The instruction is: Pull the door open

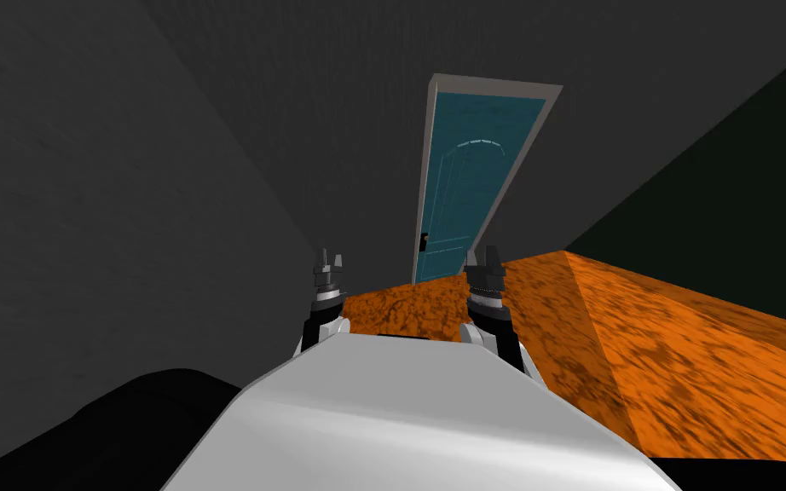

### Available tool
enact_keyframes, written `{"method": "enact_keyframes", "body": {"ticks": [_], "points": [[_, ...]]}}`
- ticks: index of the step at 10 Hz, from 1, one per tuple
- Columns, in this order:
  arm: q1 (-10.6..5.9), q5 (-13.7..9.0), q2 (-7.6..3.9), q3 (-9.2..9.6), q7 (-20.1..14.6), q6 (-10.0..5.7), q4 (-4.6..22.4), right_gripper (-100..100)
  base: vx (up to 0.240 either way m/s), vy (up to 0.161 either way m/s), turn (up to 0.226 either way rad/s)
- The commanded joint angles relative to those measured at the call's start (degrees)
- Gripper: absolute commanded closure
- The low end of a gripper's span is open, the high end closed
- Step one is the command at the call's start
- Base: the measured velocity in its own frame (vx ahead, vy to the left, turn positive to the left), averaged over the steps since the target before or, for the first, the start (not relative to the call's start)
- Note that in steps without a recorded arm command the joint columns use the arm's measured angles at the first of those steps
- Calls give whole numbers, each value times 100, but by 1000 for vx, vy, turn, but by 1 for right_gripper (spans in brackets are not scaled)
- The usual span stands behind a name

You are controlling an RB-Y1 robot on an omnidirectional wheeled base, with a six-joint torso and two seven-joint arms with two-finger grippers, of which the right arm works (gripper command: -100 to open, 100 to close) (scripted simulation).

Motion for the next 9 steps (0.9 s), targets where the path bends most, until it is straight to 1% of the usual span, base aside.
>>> {"method": "enact_keyframes", "body": {"ticks": [1,2,5,7,9], "points": [[-77,-145,-44,-30,-163,34,164,-100,12,-45,150],[-112,-211,-63,-43,-237,50,238,-100,38,-73,196],[-255,-478,-133,-98,-538,114,540,-100,51,-87,141],[-381,-714,-186,-147,-803,170,806,-100,64,-88,166],[-522,-978,-241,-201,-1101,233,1104,-100,59,-102,222]]}}
